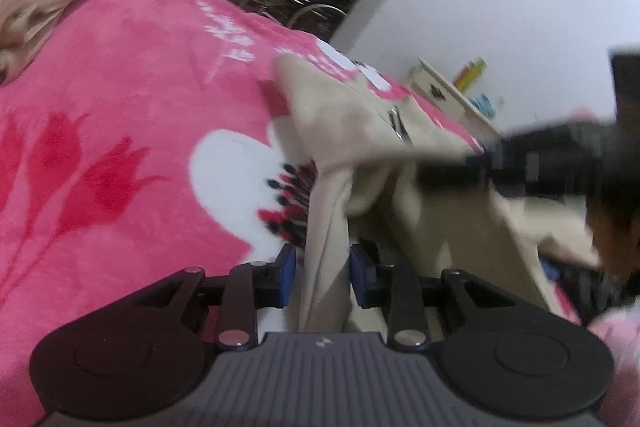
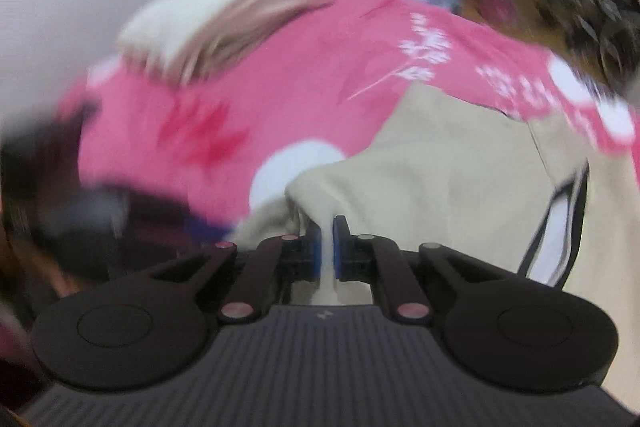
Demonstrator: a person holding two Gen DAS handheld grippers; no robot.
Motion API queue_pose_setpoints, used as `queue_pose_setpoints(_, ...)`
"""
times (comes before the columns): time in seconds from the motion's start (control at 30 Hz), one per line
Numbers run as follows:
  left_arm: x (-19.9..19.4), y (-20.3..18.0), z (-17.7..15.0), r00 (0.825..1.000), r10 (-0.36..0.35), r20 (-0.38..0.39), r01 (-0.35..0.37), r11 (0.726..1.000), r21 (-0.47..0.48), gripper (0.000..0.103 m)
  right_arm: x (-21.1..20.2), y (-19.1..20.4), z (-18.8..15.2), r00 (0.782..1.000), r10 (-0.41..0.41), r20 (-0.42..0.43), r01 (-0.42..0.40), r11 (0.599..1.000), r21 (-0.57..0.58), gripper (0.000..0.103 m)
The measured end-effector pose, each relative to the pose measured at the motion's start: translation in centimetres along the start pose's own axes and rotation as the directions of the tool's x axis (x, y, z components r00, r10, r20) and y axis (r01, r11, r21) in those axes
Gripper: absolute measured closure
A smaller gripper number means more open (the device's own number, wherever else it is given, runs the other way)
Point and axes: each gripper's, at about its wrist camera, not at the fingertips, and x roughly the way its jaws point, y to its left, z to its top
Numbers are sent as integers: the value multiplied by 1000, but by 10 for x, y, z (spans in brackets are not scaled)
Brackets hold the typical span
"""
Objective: Fold clothes
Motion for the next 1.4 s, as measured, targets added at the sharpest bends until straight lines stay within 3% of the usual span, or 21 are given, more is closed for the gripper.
queue_pose_setpoints(0.17,1,-16,-8,999,-5,-39,8,997,75,78,-7,-35,-1,993,107,41,-114,959,258,99)
queue_pose_setpoints(0.3,-10,-19,-1,1000,-1,7,1,998,63,75,-11,-40,-6,988,144,47,-152,942,300,99)
queue_pose_setpoints(0.5,4,-35,21,996,58,66,-67,989,133,78,-9,-26,-7,985,175,4,-171,961,218,98)
queue_pose_setpoints(0.53,9,-38,21,994,85,65,-94,983,155,92,-9,-24,-6,988,155,-7,-150,970,193,98)
queue_pose_setpoints(0.7,11,-43,16,990,110,90,-123,978,165,95,-15,-1,-1,998,44,-38,-45,999,-13,95)
queue_pose_setpoints(0.93,2,-44,16,982,138,131,-161,970,184,96,-9,32,2,998,-45,-38,34,967,-251,93)
queue_pose_setpoints(1.03,1,-45,16,980,145,139,-171,966,196,96,-14,36,7,998,-57,-19,50,962,-269,79)
queue_pose_setpoints(1.17,0,-46,16,980,141,144,-169,964,206,96,-12,47,10,998,-63,0,59,945,-322,79)
queue_pose_setpoints(1.27,-3,-50,12,977,142,160,-178,955,237,96,4,54,6,994,-111,-4,101,922,-374,81)
queue_pose_setpoints(1.3,-4,-50,11,976,142,167,-181,952,246,96,8,52,6,993,-114,-12,102,924,-368,90)
queue_pose_setpoints(1.4,-6,-47,8,975,139,171,-179,952,249,96,7,25,15,999,-11,-37,4,985,-174,95)
